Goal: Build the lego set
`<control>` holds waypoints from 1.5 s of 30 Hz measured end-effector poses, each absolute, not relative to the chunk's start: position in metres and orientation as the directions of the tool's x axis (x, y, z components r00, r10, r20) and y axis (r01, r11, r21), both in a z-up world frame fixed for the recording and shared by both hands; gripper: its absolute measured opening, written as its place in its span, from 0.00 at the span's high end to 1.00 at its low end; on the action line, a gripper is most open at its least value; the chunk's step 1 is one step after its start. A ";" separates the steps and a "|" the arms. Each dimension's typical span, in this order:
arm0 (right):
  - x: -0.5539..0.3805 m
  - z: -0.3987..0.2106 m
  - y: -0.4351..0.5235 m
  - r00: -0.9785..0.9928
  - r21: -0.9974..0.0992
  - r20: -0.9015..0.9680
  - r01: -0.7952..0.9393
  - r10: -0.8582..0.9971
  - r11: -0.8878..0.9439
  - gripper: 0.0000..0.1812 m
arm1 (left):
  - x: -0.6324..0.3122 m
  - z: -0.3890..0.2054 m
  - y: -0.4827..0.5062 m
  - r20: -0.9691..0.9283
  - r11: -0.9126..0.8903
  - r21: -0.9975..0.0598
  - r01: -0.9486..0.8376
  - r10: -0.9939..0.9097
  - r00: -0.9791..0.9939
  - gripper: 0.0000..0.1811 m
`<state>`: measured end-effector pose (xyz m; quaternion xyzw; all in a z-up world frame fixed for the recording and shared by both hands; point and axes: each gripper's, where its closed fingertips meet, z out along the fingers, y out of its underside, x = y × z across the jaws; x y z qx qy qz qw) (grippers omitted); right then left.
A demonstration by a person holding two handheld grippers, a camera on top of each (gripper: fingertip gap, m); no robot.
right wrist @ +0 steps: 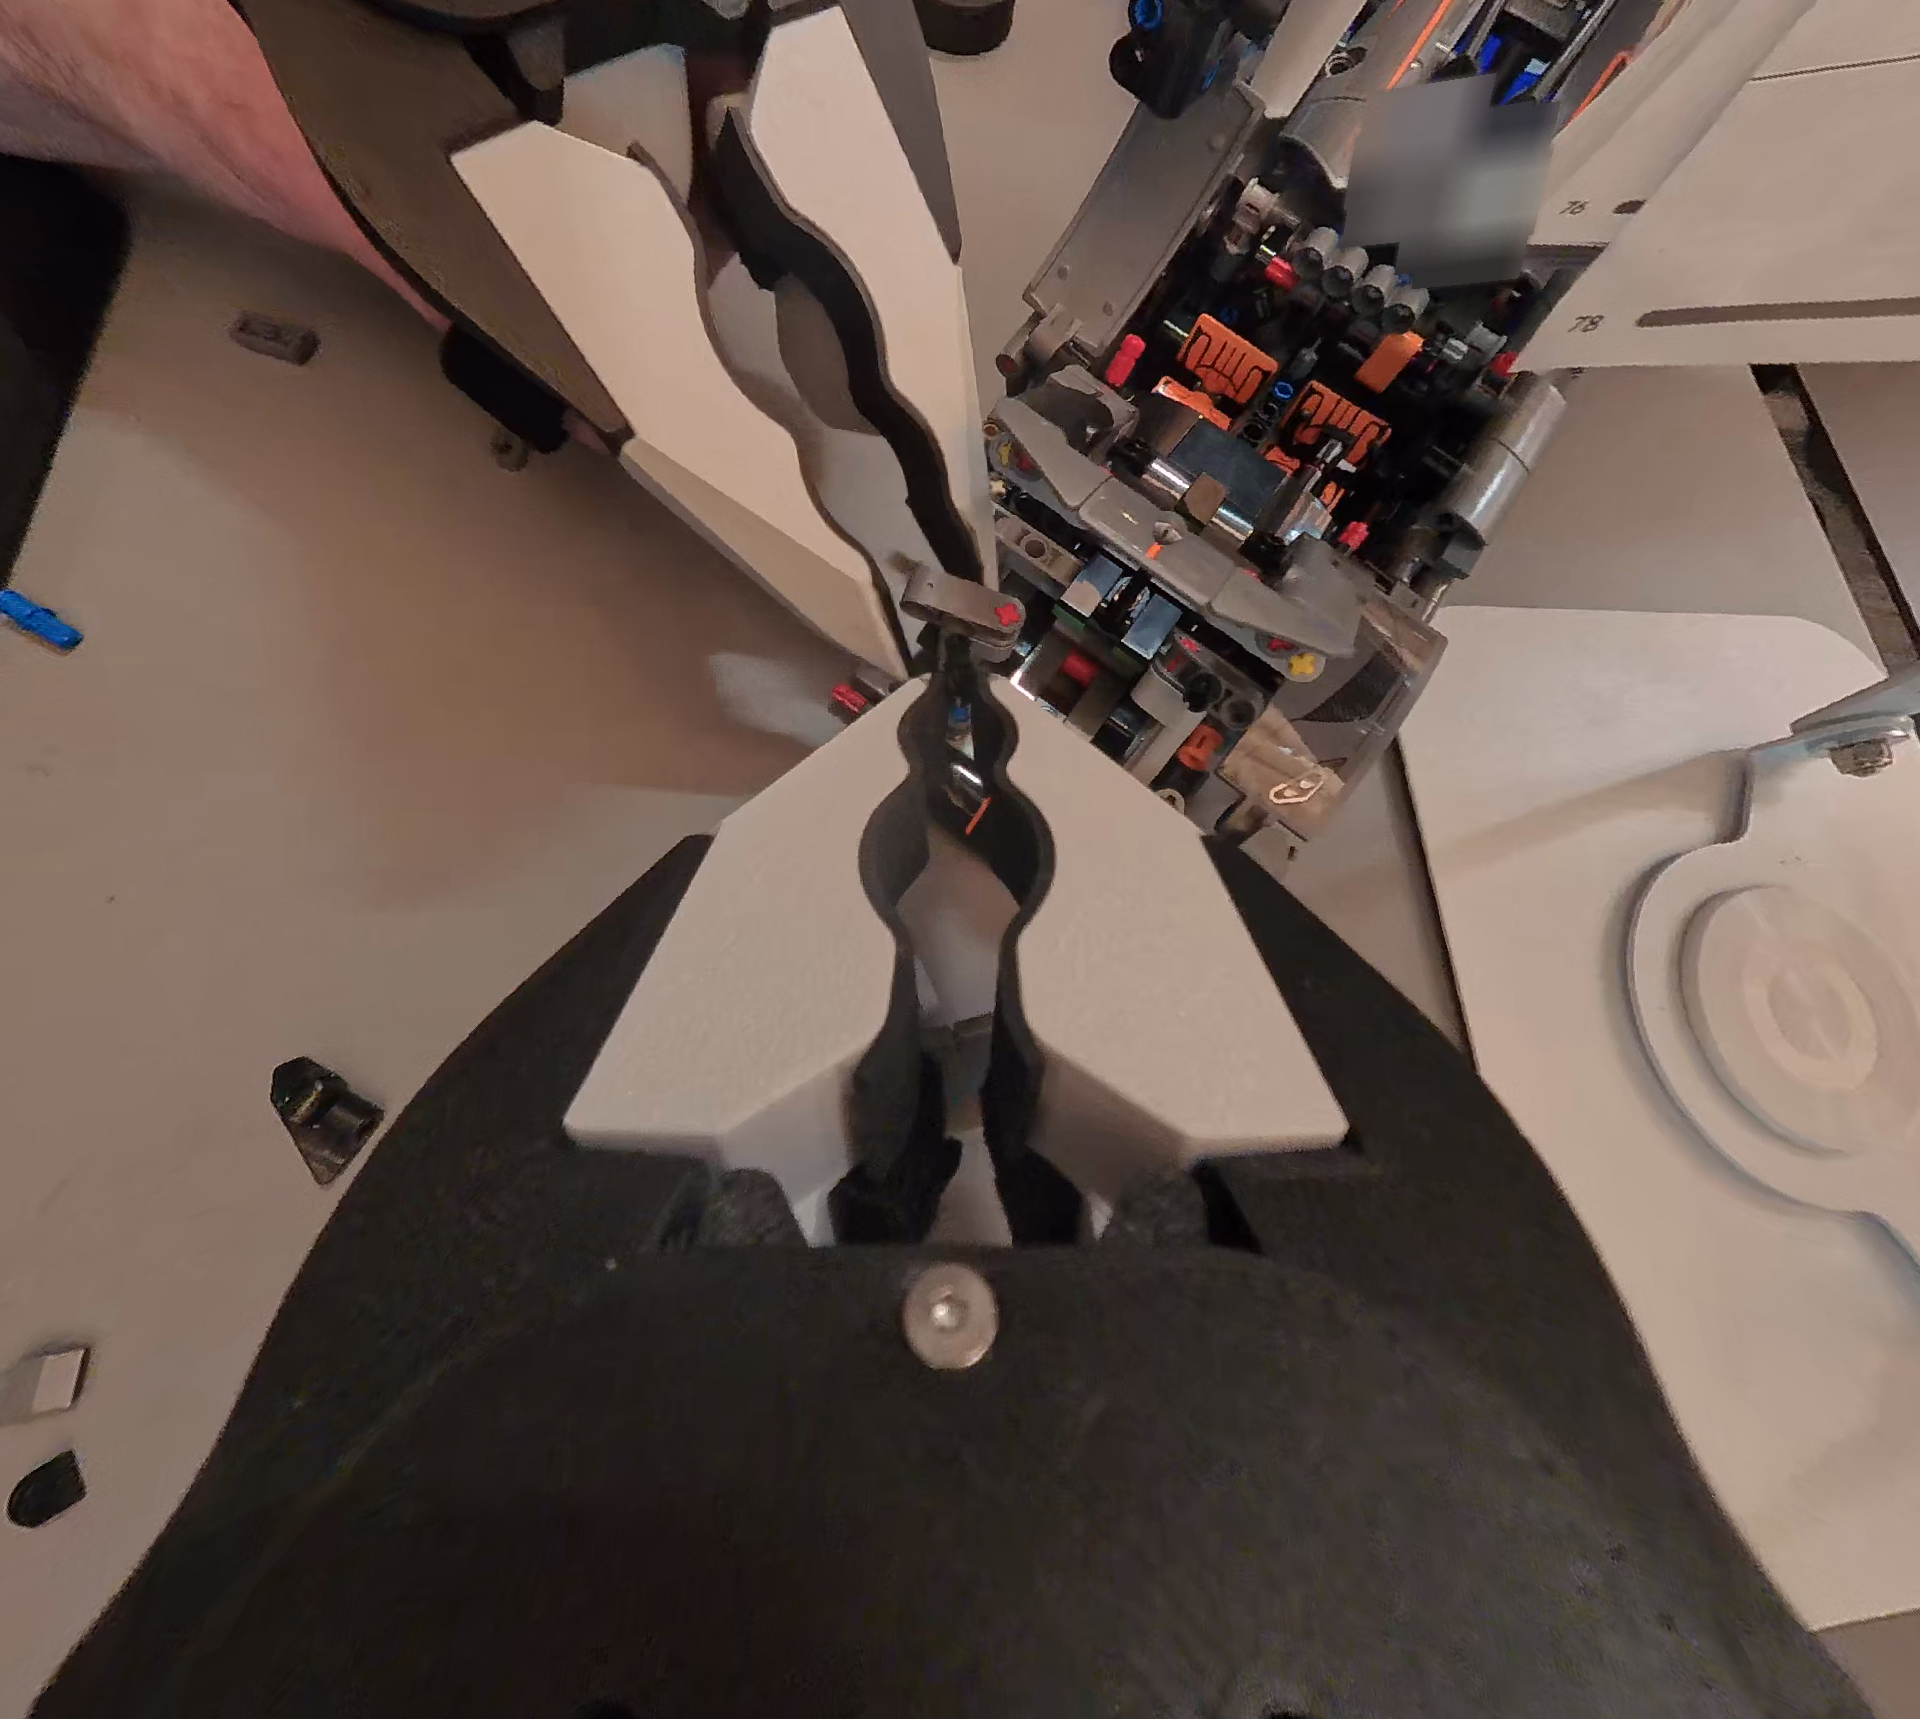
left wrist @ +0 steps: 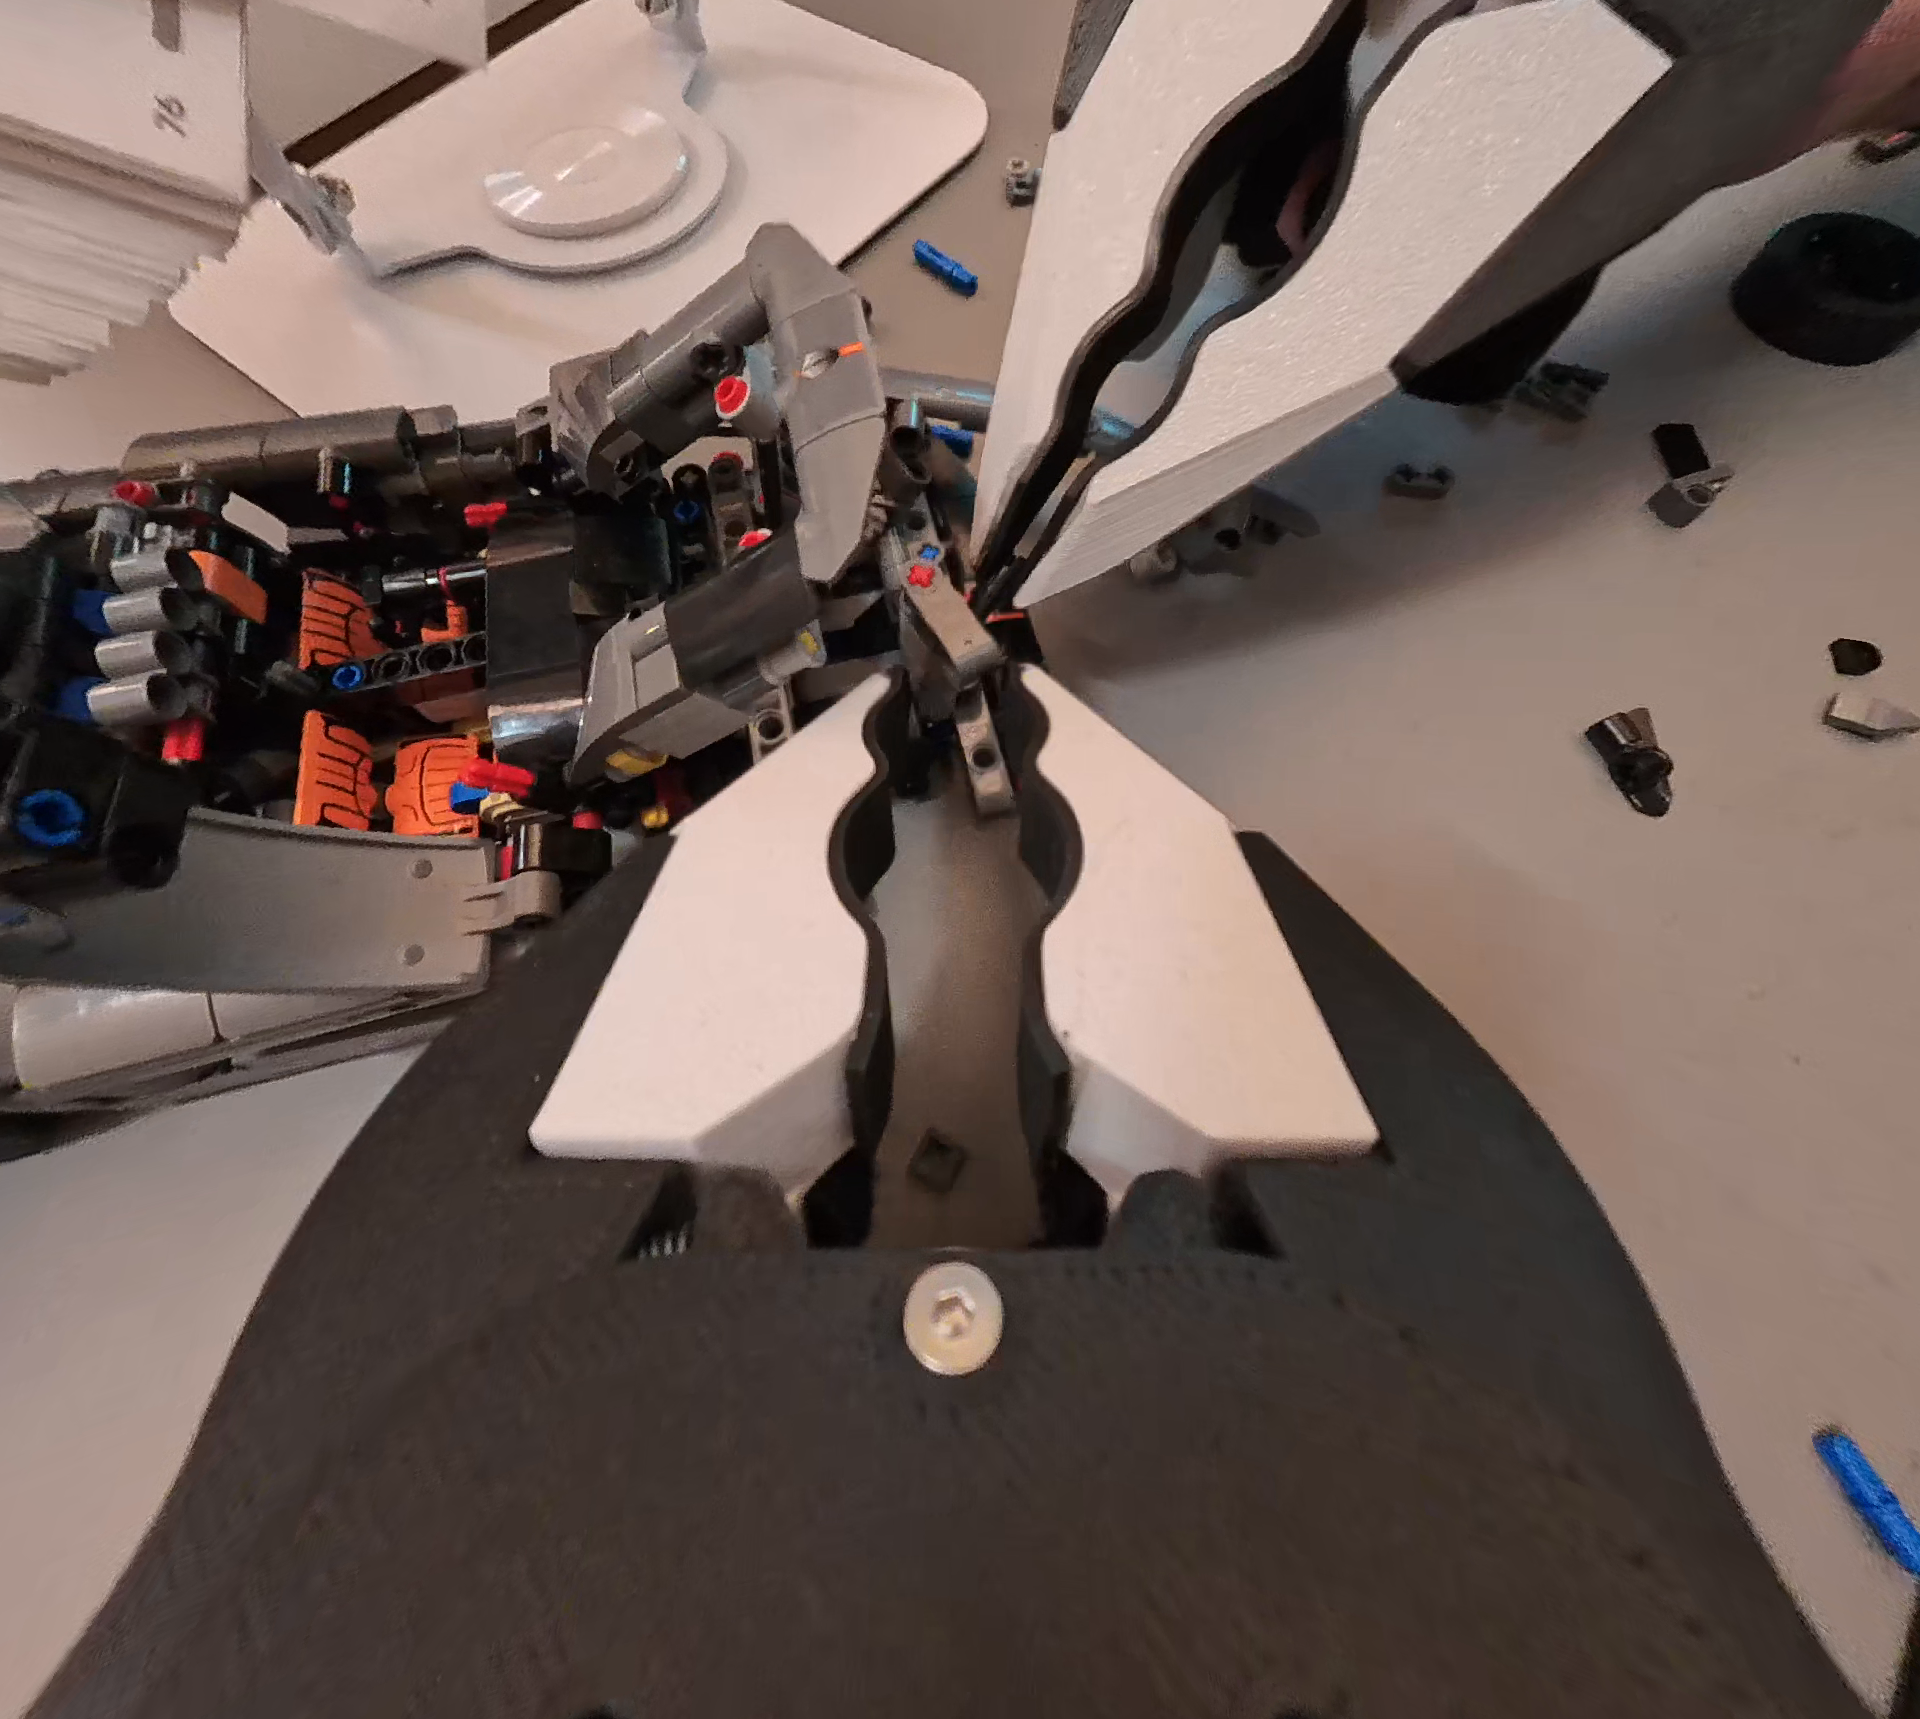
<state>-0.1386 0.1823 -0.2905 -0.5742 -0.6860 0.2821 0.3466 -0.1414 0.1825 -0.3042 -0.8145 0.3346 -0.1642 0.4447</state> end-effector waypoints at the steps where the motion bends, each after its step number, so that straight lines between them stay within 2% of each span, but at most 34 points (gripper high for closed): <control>1: -0.139 -0.290 0.182 -0.103 -0.787 0.145 0.590 0.984 0.178 0.99 | -0.142 -0.301 0.183 -0.035 -0.371 -0.840 -0.396 -0.691 0.722 0.91; 8: -0.140 -0.288 0.184 -0.073 -0.801 0.119 0.583 0.990 0.139 0.99 | -0.141 -0.304 0.186 -0.122 -0.337 -0.824 -0.455 -0.678 0.725 0.94; 20: -0.145 -0.286 0.187 -0.005 -0.820 0.174 0.552 0.985 0.148 1.00 | -0.144 -0.304 0.191 -0.133 -0.341 -0.828 -0.446 -0.652 0.746 0.96; 45: -0.148 -0.288 0.194 0.025 -0.711 0.439 0.621 0.898 0.330 1.00 | -0.148 -0.305 0.196 -0.058 -0.401 -0.833 -0.382 -0.623 0.780 0.97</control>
